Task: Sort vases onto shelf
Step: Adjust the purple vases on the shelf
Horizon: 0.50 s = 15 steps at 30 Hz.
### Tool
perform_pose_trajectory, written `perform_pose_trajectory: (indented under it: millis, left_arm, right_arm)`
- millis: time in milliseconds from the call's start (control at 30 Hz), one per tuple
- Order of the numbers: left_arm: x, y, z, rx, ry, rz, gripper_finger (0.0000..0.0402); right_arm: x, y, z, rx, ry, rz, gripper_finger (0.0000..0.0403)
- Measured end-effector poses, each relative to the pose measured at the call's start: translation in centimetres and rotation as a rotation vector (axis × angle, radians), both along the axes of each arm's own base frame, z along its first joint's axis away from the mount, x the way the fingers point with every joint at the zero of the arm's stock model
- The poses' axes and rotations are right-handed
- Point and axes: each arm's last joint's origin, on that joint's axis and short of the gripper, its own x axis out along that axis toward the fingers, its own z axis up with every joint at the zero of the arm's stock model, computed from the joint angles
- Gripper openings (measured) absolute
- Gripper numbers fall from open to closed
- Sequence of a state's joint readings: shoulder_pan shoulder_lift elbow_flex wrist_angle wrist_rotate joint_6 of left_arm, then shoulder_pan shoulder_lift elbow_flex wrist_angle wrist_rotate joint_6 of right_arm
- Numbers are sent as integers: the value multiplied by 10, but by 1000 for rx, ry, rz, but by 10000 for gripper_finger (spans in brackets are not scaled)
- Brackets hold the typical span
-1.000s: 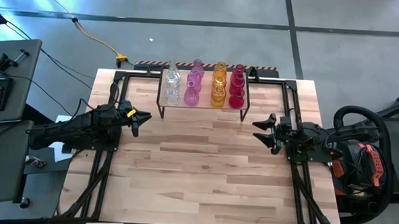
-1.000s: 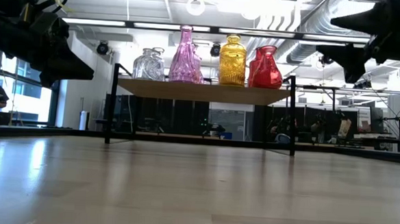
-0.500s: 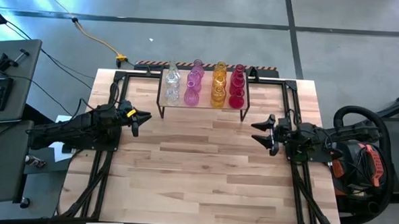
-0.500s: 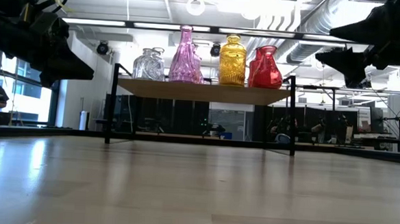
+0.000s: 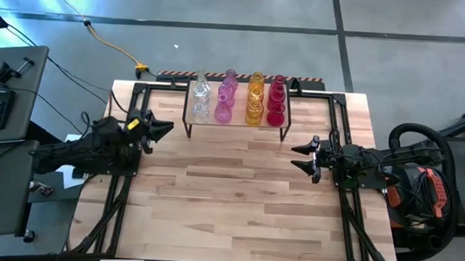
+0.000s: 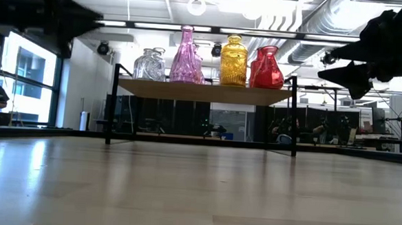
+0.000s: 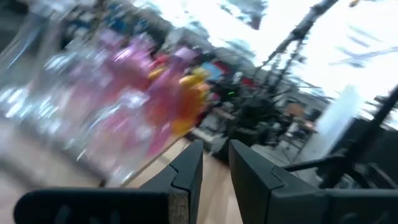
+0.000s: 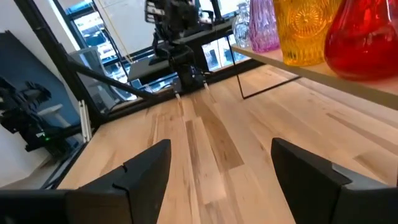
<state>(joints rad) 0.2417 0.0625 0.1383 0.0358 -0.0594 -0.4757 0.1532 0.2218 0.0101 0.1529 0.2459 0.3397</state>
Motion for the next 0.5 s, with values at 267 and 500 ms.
perform_pose_trajectory:
  millis: [267, 500]
  left_arm:
    - [3, -1, 38, 91, 67, -59, 70]
    - [29, 5, 61, 94, 192, -73, 70]
  right_arm:
    - [0, 0, -1, -1, 8, 0, 261]
    - [0, 0, -1, -2, 11, -1, 261]
